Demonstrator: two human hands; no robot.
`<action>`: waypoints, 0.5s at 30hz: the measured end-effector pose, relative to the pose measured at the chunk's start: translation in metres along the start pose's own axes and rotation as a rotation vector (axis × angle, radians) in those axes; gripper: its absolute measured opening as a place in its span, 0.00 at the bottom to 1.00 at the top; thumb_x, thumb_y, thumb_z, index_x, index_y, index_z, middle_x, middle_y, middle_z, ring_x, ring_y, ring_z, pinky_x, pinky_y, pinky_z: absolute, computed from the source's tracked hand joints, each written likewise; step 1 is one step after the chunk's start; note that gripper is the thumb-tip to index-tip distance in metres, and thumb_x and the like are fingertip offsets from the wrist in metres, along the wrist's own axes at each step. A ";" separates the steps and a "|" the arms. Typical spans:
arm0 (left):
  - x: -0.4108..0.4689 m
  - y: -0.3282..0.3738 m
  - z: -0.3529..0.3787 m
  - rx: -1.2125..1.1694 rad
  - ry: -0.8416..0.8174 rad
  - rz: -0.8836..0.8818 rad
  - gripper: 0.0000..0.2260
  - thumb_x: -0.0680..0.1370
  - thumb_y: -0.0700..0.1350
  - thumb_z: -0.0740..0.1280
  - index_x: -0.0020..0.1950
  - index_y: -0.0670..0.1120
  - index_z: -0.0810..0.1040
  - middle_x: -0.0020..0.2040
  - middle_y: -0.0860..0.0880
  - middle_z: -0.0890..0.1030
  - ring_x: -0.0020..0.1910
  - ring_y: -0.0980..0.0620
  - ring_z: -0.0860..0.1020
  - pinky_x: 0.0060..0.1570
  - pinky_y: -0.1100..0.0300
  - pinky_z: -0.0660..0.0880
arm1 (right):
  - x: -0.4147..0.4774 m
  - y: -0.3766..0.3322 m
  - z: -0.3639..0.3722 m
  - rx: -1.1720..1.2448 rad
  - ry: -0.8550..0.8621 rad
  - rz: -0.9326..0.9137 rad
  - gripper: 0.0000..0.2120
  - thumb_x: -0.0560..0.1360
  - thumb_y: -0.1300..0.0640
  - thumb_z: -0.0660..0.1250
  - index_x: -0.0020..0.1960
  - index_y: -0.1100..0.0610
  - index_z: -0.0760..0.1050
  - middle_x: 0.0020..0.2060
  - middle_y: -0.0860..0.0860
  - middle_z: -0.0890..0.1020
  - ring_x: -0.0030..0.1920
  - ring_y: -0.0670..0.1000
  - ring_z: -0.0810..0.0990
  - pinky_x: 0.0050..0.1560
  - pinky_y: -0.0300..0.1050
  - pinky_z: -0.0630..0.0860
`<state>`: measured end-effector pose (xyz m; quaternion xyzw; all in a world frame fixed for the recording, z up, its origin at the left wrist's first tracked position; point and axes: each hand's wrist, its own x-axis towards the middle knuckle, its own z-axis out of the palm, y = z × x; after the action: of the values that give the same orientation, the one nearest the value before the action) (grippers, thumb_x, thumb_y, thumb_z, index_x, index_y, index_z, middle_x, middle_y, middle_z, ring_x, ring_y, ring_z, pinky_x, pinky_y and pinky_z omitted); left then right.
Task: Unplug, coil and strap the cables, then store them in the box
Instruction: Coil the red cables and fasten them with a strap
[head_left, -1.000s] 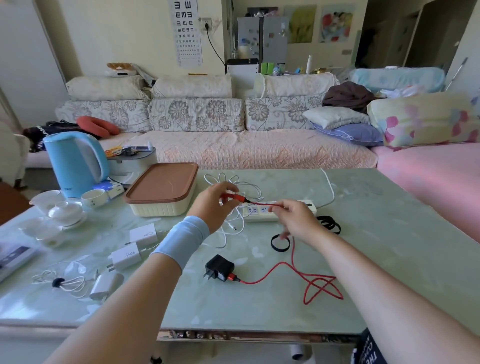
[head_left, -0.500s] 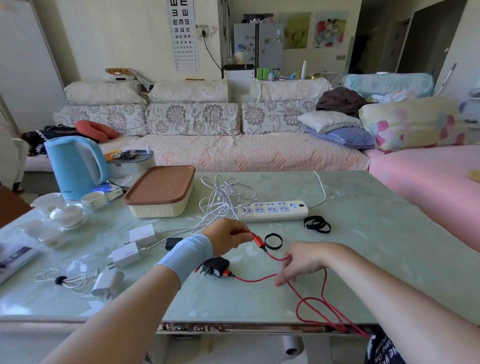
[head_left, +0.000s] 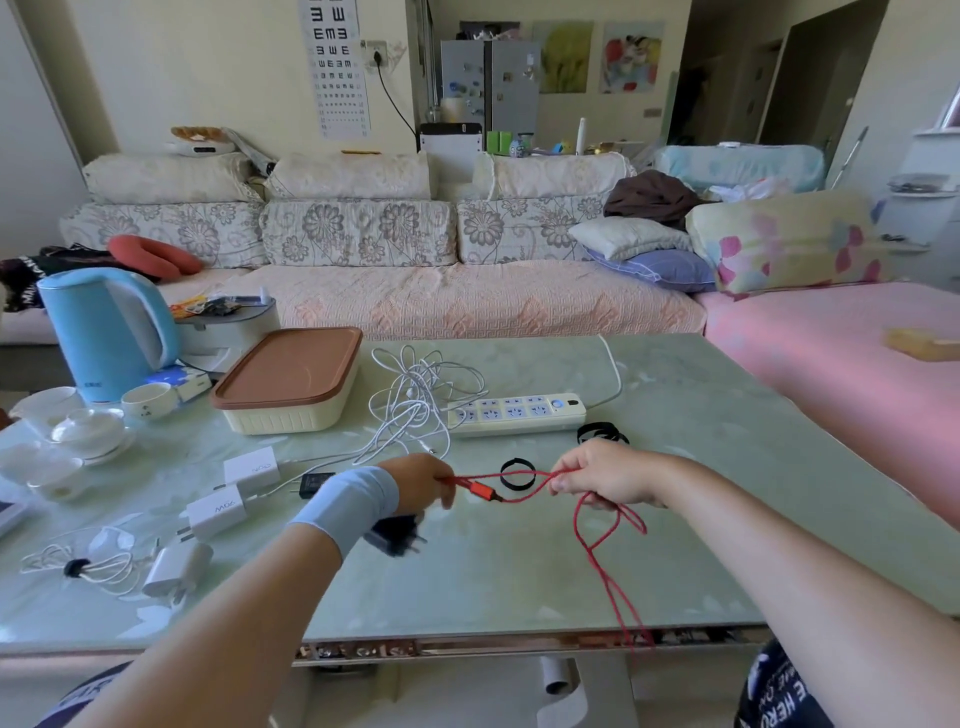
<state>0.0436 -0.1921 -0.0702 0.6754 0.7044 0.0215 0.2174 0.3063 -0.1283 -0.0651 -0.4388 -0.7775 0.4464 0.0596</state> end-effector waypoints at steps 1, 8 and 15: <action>0.000 -0.005 -0.006 -0.038 0.038 -0.009 0.15 0.77 0.39 0.57 0.37 0.54 0.77 0.33 0.53 0.72 0.33 0.51 0.70 0.35 0.62 0.68 | -0.001 0.002 -0.004 0.004 0.000 0.014 0.07 0.80 0.58 0.66 0.45 0.52 0.80 0.27 0.47 0.69 0.28 0.46 0.68 0.28 0.36 0.65; -0.012 -0.035 -0.027 0.004 0.066 -0.049 0.19 0.74 0.33 0.54 0.33 0.51 0.76 0.34 0.54 0.76 0.36 0.52 0.72 0.44 0.61 0.70 | -0.008 0.002 -0.016 -0.253 -0.121 0.140 0.06 0.75 0.60 0.69 0.43 0.50 0.82 0.31 0.46 0.81 0.28 0.46 0.71 0.29 0.39 0.61; -0.020 -0.035 -0.024 0.159 -0.053 -0.144 0.15 0.75 0.32 0.56 0.43 0.51 0.76 0.42 0.53 0.79 0.40 0.53 0.75 0.44 0.62 0.74 | -0.007 -0.021 -0.001 -0.150 -0.029 0.102 0.08 0.74 0.61 0.64 0.42 0.52 0.81 0.28 0.49 0.71 0.27 0.49 0.65 0.29 0.40 0.62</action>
<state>0.0024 -0.2081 -0.0545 0.6383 0.7447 -0.0680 0.1825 0.2979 -0.1378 -0.0470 -0.4745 -0.7863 0.3956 -0.0073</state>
